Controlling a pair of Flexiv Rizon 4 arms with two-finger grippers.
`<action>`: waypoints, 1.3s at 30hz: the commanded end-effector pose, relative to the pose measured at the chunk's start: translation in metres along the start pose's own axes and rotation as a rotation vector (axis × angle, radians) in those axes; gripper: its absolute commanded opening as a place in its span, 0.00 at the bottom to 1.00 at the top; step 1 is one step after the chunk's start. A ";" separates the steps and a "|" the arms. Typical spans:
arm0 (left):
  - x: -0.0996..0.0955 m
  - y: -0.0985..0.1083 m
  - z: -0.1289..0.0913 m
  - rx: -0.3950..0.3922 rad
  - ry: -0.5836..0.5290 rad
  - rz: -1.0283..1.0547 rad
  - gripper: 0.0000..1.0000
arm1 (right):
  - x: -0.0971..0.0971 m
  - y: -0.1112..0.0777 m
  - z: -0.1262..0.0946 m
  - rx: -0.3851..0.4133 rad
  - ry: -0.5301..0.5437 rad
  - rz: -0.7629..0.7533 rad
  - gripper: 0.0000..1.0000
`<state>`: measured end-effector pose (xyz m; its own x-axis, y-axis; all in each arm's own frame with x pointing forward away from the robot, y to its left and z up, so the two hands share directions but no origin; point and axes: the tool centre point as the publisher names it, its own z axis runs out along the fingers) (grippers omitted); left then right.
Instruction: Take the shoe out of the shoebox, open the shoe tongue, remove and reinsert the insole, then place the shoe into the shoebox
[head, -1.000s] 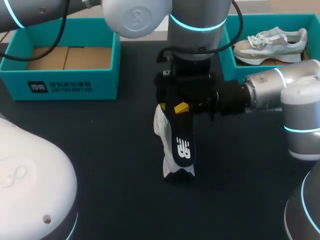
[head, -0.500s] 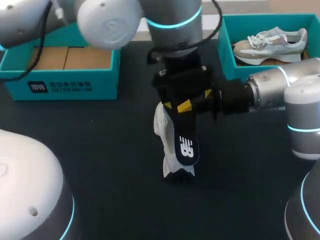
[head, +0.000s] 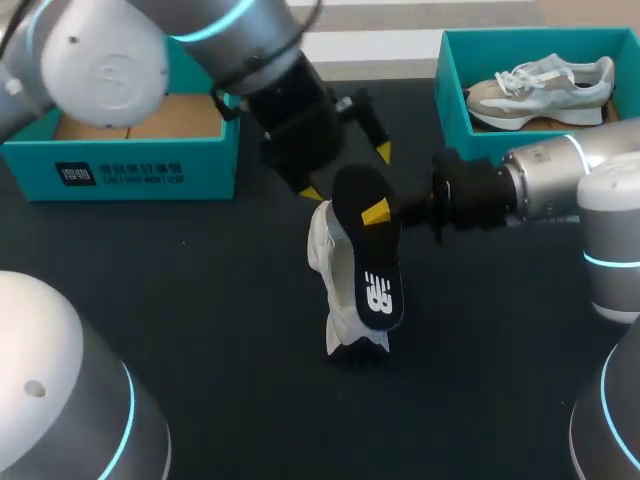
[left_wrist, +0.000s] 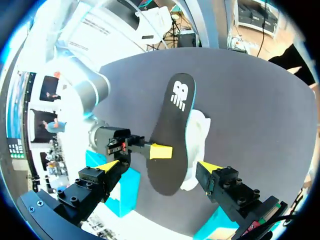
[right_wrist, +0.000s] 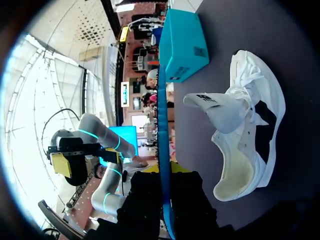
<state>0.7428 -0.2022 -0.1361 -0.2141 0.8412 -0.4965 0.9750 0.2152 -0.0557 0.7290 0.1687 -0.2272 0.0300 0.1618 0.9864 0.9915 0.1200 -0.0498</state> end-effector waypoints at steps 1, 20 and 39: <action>0.018 -0.003 -0.007 -0.006 -0.268 0.003 1.00 | -0.002 0.000 0.000 -0.005 0.003 -0.002 0.00; 0.026 -0.001 0.002 -0.002 -0.361 0.038 1.00 | -0.006 0.002 -0.003 -0.012 0.012 -0.016 0.00; 0.047 0.013 0.015 -0.023 -0.853 0.083 1.00 | 0.003 -0.002 -0.017 0.005 0.043 0.052 0.00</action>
<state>0.7540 -0.1724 -0.1683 -0.0763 0.5068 -0.8587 0.9843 0.1757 0.0162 0.7285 0.1537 -0.2202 0.0801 0.1323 0.9880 0.9882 0.1195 -0.0961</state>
